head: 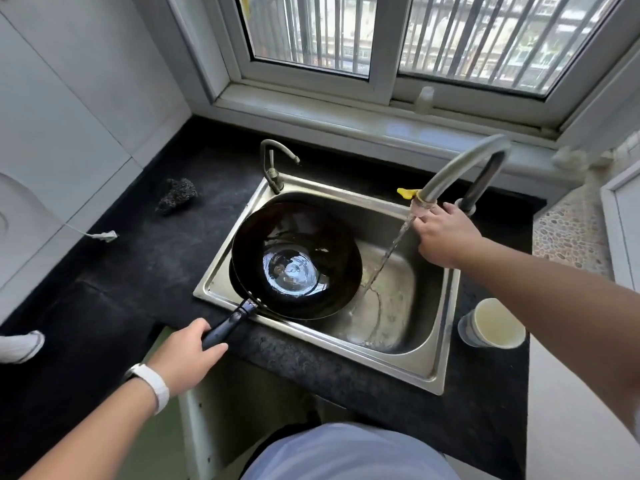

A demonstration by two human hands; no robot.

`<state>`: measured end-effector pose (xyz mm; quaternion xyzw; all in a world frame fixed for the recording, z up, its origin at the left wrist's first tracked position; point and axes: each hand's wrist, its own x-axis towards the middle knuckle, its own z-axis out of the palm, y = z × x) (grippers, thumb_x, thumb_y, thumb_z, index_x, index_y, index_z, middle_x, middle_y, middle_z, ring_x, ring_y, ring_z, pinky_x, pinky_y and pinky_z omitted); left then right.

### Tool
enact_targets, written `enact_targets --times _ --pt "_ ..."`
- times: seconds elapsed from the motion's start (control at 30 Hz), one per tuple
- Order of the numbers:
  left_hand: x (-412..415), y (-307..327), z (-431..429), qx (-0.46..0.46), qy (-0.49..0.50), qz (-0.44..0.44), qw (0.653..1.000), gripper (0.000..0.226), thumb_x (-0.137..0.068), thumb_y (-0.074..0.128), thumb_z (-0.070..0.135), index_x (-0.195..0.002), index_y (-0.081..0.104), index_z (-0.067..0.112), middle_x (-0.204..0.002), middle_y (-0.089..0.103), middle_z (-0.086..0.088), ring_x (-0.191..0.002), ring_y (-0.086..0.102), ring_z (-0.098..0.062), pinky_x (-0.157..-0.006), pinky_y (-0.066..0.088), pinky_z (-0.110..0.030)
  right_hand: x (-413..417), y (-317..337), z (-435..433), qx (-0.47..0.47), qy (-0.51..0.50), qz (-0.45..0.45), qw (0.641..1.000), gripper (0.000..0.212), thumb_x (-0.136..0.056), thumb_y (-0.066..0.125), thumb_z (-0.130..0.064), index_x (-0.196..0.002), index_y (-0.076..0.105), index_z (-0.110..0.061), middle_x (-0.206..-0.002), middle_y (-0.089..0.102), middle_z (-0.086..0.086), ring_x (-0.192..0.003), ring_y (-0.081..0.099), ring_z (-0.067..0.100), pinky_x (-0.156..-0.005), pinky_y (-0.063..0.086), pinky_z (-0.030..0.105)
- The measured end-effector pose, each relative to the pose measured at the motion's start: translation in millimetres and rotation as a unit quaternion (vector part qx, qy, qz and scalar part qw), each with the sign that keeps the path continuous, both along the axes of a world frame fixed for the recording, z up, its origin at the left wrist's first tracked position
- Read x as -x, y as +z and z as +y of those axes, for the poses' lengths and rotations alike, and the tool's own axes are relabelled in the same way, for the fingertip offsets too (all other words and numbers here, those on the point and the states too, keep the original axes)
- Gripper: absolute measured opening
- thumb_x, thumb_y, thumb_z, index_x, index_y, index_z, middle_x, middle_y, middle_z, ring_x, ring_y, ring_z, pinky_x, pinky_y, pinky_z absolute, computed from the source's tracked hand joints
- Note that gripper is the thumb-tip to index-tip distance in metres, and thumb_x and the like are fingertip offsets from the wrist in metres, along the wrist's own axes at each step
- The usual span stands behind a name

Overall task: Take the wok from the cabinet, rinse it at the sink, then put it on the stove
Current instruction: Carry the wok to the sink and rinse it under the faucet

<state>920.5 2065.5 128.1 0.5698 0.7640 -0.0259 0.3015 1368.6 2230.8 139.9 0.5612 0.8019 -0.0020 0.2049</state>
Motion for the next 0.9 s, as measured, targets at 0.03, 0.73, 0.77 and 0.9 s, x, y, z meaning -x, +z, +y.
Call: enact_targets --times 0.03,0.73,0.77,0.9 --pt "-1 0 0 0.000 0.000 0.000 1.000 0.025 -0.083 0.067 0.041 -0.080 0.049 0.025 -0.061 0.062 0.000 -0.053 0.058 -0.018 -0.048 0.040 -0.028 -3 -1 -2 -0.005 0.006 0.007 1.000 0.069 -0.084 0.047 -0.022 -0.150 0.035 -0.008 -0.163 0.025 0.011 -0.150 0.025 0.030 -0.115 0.026 0.051" --pt "3 -5 -4 -0.014 -0.013 -0.013 1.000 0.025 -0.084 0.066 0.042 -0.085 0.050 0.022 -0.065 0.063 -0.002 -0.057 0.060 -0.019 -0.048 0.039 -0.027 -4 -29 -88 -0.112 -0.049 0.078 0.989 0.064 -0.067 0.065 -0.029 -0.127 0.064 -0.005 -0.139 0.056 0.024 -0.130 0.053 0.040 -0.104 0.042 0.055" --pt "3 -5 -4 -0.014 -0.016 -0.013 1.000 0.025 -0.084 0.066 0.042 -0.085 0.051 0.022 -0.065 0.063 -0.001 -0.057 0.060 -0.018 -0.047 0.038 -0.027 6 -28 -100 -0.111 -0.053 0.105 0.987 0.059 -0.068 0.058 -0.030 -0.120 0.067 -0.004 -0.133 0.061 0.023 -0.123 0.058 0.040 -0.100 0.045 0.053" --pt "5 -6 -5 -0.018 -0.026 -0.014 0.999 0.023 -0.085 0.064 0.040 -0.085 0.053 0.021 -0.066 0.063 -0.001 -0.058 0.059 -0.018 -0.047 0.037 -0.028 66 -21 -143 0.009 -0.087 0.189 0.978 0.045 -0.088 0.051 -0.032 -0.129 0.059 -0.014 -0.124 0.063 0.004 -0.110 0.060 0.023 -0.097 0.050 0.037"
